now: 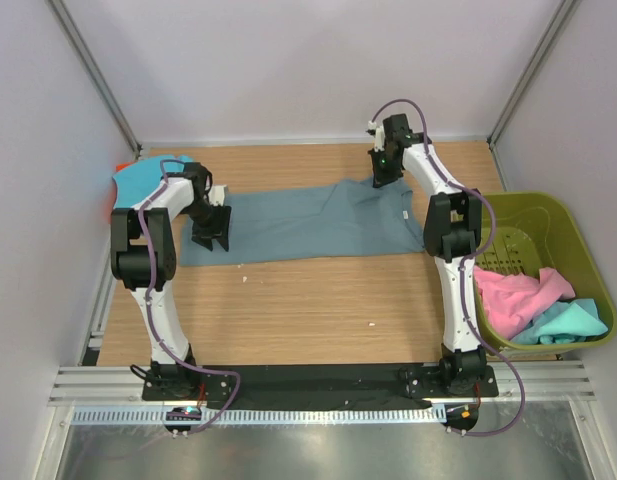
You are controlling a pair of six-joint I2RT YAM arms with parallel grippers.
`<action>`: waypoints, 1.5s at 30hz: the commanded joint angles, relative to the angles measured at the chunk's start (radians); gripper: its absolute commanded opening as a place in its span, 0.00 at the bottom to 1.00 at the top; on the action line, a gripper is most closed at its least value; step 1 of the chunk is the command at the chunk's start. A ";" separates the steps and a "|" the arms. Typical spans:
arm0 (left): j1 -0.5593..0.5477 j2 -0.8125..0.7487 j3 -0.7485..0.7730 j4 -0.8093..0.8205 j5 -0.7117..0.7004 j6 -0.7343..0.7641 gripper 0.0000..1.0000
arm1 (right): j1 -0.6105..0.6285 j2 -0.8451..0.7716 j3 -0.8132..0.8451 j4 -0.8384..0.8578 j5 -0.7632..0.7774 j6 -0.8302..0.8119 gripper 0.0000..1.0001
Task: Fold and stack the t-shirts
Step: Fold the tshirt
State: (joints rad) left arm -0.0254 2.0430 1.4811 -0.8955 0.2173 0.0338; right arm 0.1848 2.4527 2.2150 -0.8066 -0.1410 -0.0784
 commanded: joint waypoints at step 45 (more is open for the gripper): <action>-0.016 0.074 0.283 -0.146 0.122 0.069 1.00 | 0.022 -0.115 -0.161 0.072 -0.071 0.267 0.64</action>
State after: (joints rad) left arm -0.0391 2.1384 1.7973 -1.0168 0.3592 0.0658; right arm 0.2230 2.2986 1.9968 -0.7547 -0.1799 0.1295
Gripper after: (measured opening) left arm 0.994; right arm 0.647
